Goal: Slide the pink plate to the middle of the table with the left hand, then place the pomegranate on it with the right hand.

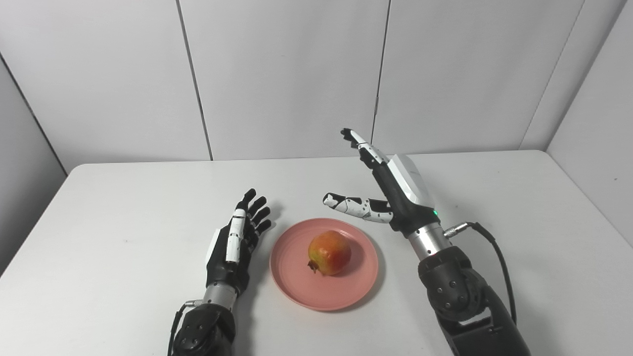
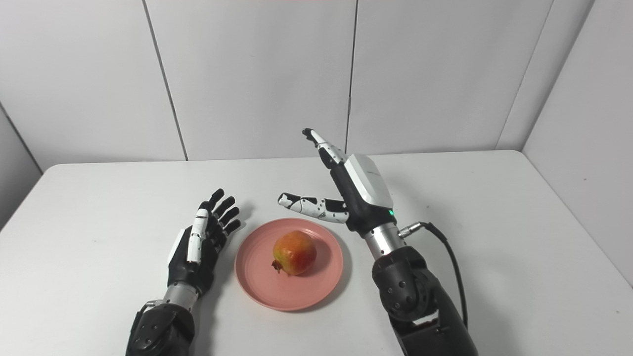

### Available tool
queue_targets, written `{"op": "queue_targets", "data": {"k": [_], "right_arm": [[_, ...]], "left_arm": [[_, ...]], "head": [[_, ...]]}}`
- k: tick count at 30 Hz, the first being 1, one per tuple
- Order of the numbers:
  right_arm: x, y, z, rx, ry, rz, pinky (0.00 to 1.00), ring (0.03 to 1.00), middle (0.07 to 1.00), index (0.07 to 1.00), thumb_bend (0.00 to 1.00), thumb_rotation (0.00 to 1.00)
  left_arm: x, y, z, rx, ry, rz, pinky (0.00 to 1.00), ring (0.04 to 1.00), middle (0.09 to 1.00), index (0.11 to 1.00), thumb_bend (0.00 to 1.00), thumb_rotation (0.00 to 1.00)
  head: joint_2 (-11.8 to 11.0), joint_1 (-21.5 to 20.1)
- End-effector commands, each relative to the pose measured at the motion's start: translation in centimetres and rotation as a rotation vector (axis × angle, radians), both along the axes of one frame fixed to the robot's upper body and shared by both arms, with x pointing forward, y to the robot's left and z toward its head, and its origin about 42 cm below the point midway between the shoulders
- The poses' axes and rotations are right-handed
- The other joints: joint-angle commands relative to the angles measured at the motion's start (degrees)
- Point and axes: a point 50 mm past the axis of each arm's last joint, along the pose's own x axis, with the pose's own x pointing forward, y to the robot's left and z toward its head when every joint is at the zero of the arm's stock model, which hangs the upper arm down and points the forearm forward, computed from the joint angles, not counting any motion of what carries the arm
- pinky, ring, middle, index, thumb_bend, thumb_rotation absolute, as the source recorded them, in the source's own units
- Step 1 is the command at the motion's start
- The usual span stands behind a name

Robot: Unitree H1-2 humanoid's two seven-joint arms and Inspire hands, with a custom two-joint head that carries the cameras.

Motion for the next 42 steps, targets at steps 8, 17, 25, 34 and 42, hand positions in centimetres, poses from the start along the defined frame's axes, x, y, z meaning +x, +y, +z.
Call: {"op": "queue_targets", "data": {"k": [8, 17, 25, 34, 42], "right_arm": [[0.2, -3.2, 1.7, 0.108, 0.044, -0.067, 0.81, 0.891, 0.919, 0.92, 0.87, 1.0], [-1.3, -5.2, -0.6, 0.292, 0.146, -0.093, 0.83, 0.912, 0.935, 0.938, 0.81, 1.0], [-2.2, -5.6, -3.2, 0.397, 0.228, -0.099, 0.85, 0.926, 0.942, 0.949, 0.82, 1.0], [-3.3, -4.9, -5.8, 0.45, 0.313, -0.106, 0.87, 0.928, 0.942, 0.946, 0.78, 1.0], [-3.8, -4.2, -7.2, 0.533, 0.382, -0.086, 0.93, 0.946, 0.954, 0.952, 0.69, 1.0]], "left_arm": [[-0.2, 0.1, -0.9, 0.02, 0.044, 0.001, 0.9, 0.907, 0.921, 0.92, 0.43, 1.0], [-0.4, 0.3, -0.8, 0.034, 0.035, -0.005, 0.9, 0.912, 0.926, 0.924, 0.44, 1.0], [-0.5, 0.4, -0.8, 0.038, 0.03, -0.008, 0.91, 0.92, 0.932, 0.931, 0.44, 1.0], [-0.5, 0.5, -0.9, 0.046, 0.024, -0.015, 0.91, 0.921, 0.937, 0.934, 0.44, 1.0], [-0.8, 0.6, -1.0, 0.043, 0.022, 0.0, 0.91, 0.909, 0.921, 0.918, 0.43, 1.0]], "head": [[0.0, -0.2], [0.6, -0.4], [0.5, 0.5], [0.4, 1.7], [0.9, 2.4]]}}
